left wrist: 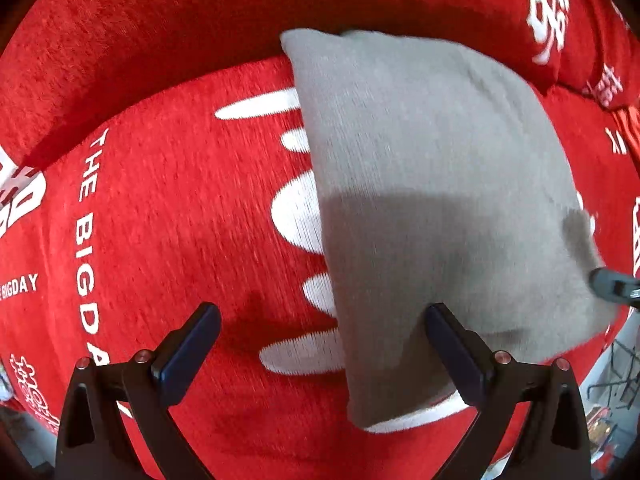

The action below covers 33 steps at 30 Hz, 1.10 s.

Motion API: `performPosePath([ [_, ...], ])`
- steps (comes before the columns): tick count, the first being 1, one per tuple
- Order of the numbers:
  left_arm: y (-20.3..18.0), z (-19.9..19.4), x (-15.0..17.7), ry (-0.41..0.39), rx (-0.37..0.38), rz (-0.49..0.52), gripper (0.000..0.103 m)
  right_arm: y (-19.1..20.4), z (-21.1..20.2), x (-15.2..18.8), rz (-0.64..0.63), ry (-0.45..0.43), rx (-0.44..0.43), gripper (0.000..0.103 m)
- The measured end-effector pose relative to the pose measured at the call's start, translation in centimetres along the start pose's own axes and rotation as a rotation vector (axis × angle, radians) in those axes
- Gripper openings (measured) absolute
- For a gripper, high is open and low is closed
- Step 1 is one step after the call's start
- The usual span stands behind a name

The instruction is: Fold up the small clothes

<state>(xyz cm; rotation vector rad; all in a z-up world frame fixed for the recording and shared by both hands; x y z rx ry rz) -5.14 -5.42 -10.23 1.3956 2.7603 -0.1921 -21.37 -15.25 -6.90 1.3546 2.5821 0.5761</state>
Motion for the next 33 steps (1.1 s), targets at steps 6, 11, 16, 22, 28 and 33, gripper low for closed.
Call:
performPosePath([
  [6,0.0,0.7,1.1,0.011,0.026,0.006,0.103,-2.7,1.6,1.6,0.074,0.004,0.019,0.033],
  [11,0.4,0.7,1.5,0.012,0.046,-0.009,0.103,-2.3,0.6,1.8,0.095,-0.02,0.104,0.044],
  [16,1.4,-0.4,1.9,0.01,0.039,0.014,0.103,-3.0,-0.4,2.5,0.164,-0.038,0.111,0.049],
  [22,2.2,-0.8,2.4,0.012,0.041,0.014,0.103,-3.7,-2.4,3.3,0.222,-0.067,0.085,0.051],
  [28,2.2,-0.7,2.8,0.019,0.046,0.018,0.103,-3.5,-3.9,2.4,0.25,-0.126,0.057,0.06],
  [33,2.2,-0.9,2.5,0.028,0.043,0.02,0.103,-3.0,-4.0,1.4,0.281,-0.145,0.005,0.063],
])
Point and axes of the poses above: each gripper's, at about its wrist camera, not at the fingertips, and z roughly the way its jaws point, y to its left, x to its underside, the point moved 9 cm from there along z, roughly the way its jaws point, and after that the axes turned 3 degrees about x, right-handed, at the moved point
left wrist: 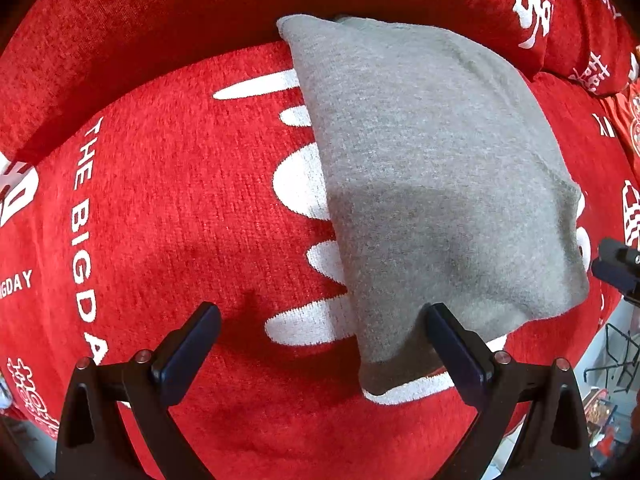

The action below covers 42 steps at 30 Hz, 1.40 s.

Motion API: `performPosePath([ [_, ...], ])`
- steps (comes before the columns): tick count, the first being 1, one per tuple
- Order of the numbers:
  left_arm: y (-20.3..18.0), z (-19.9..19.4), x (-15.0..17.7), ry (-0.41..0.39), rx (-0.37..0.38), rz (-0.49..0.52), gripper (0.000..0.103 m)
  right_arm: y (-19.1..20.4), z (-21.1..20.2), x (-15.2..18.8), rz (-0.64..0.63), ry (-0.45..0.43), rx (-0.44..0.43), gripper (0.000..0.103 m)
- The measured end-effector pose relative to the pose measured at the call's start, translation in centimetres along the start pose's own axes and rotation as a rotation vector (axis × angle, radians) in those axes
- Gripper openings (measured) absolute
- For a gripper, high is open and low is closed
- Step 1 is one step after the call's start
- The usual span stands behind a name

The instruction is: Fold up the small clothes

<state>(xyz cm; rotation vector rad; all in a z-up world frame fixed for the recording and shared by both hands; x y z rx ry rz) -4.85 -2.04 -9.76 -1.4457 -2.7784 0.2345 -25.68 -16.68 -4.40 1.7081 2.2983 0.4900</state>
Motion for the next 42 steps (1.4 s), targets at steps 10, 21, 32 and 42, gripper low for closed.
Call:
performPosePath([
  [10,1.3,-1.1,-1.8,-0.034,-0.008,-0.044,0.103,2.3,1.3,-5.0,-0.028,-0.053,-0.043,0.063],
  [21,3.7,-2.0,-5.6,-0.101,-0.019,-0.135,0.103,5.1,5.8,-9.2,-0.032,0.033,-0.15,0.018],
  [32,2.2,-1.6,-7.0,-0.109,-0.016,-0.131,0.103,3.6,6.4,-9.6,-0.114,0.016,0.0,0.009],
  [42,1.8,-1.4,-7.3,-0.096,-0.012,-0.108,0.103,4.5,3.5,-8.0,-0.09,0.007,-0.045,0.014],
])
Point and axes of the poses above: each gripper's, at about its wrist camera, not at the fingertips, and z roughly the way its jaws point, y to its left, x to its underside, the point moved 9 cm from there along z, roughly the way its jaws point, and after that the axes turned 3 degrees about x, right-handed, at the moved point
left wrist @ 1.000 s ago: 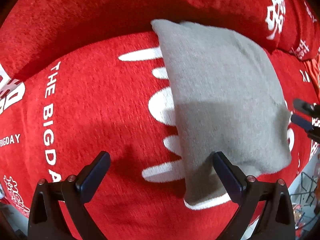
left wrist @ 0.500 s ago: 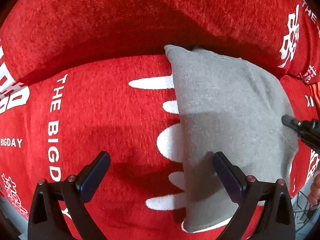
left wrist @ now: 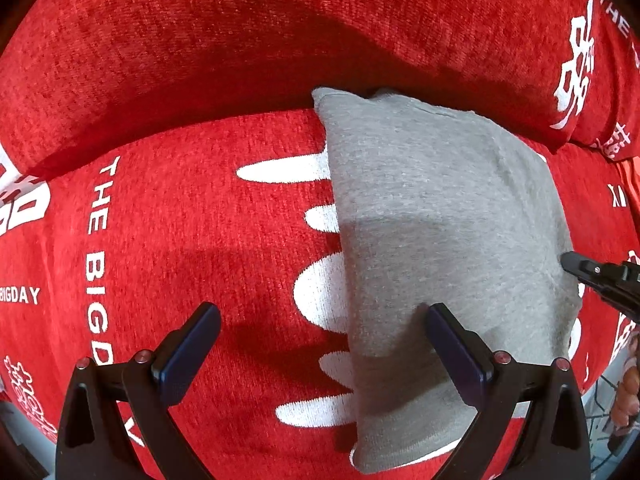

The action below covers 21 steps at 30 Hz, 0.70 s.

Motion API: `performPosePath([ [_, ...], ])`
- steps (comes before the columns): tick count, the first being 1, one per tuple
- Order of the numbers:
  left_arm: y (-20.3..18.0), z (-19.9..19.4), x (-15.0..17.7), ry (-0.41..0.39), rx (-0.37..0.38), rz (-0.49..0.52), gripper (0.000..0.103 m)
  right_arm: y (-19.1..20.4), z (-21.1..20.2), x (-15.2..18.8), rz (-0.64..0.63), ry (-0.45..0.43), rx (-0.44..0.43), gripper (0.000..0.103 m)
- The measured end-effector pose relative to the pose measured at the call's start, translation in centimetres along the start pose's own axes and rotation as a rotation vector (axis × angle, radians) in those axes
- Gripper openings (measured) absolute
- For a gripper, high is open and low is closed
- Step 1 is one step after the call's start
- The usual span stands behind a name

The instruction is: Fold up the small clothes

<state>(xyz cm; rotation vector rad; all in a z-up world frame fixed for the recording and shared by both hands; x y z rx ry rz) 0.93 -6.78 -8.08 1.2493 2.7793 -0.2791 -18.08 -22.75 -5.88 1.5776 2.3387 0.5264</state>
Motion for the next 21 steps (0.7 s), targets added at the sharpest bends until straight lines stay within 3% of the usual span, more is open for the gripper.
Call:
performPosePath([
  [5,0.12,0.05,0.01,-0.001,0.009,-0.023,0.103,-0.48,-0.52,0.68,0.053,0.002,-0.038,0.014],
  [6,0.19,0.07,-0.02,-0.004,0.009,-0.029,0.103,-0.57,-0.57,0.77,0.059,0.004,-0.041,0.019],
  [8,0.3,0.16,-0.05,-0.007,0.009,-0.041,0.103,-0.78,-0.72,0.86,0.068,0.008,-0.046,0.034],
  [10,0.41,0.28,-0.11,-0.005,0.005,-0.048,0.103,-0.64,-0.75,0.81,0.067,0.007,-0.051,0.058],
  [12,0.33,0.33,-0.22,-0.005,0.001,-0.045,0.103,-0.35,-0.84,0.72,0.06,0.005,-0.063,0.061],
  [15,0.01,0.44,-0.4,-0.001,-0.004,-0.026,0.103,-0.02,-0.88,0.67,0.044,0.008,-0.079,0.078],
  [21,-0.23,0.77,-0.91,0.026,0.007,-0.021,0.103,0.01,-0.8,0.93,0.026,0.03,-0.098,0.081],
])
Point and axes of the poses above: each gripper's, at about its wrist camera, not at the fingertips, and z roughly the way its jaws point, y to its left, x to its underside, the point moved 9 cm from there along z, roughly the way its jaws point, and after that the axes turned 3 degrees about x, right-handed, at the moved point
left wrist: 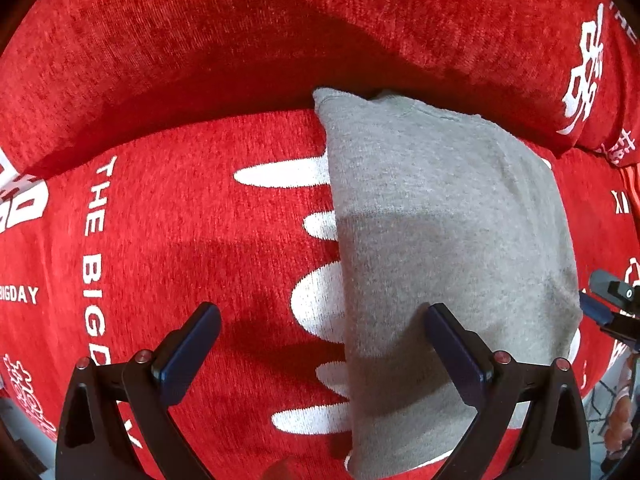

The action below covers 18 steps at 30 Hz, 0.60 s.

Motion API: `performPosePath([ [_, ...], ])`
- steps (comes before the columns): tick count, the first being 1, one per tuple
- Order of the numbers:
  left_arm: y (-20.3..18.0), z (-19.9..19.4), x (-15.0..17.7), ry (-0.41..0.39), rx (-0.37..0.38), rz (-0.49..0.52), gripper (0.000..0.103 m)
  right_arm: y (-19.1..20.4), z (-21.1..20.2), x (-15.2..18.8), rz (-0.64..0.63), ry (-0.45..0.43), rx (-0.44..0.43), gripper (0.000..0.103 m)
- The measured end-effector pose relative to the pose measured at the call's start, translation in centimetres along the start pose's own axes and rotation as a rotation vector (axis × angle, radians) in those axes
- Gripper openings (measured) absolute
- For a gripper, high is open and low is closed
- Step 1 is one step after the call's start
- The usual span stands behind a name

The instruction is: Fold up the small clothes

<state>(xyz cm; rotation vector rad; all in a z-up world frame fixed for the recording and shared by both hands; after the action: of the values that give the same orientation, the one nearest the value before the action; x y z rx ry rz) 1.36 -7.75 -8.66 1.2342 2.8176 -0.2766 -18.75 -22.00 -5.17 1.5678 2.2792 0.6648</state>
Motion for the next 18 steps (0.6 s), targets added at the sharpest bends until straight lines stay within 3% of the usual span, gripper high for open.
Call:
performPosePath([
  [4,0.7,0.5,-0.6,0.025,0.046,-0.031,0.103,-0.6,0.0,-0.3,0.004,0.007,-0.014,0.081],
  [11,0.8,1.2,-3.0,0.056,0.265,-0.096,0.103,-1.9,1.0,-1.5,0.026,0.048,-0.114,0.081],
  [18,-1.6,3.9,-3.8,0.11,0.367,-0.072,0.103,-1.6,2.8,-2.1,0.008,0.133,-0.235,0.081],
])
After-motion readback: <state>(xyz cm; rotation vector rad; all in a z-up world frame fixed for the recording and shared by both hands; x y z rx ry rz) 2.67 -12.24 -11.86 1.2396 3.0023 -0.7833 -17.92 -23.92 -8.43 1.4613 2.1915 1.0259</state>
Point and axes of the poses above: each gripper's, at about its wrist camera, not at the fingertips, and z roughly the way its jaws point, y to its left, x to its underside, the point moved 9 cm from there along z, roughly the way its jaws point, and after that the axes turned 3 degrees about x, right-handed, at the moved point
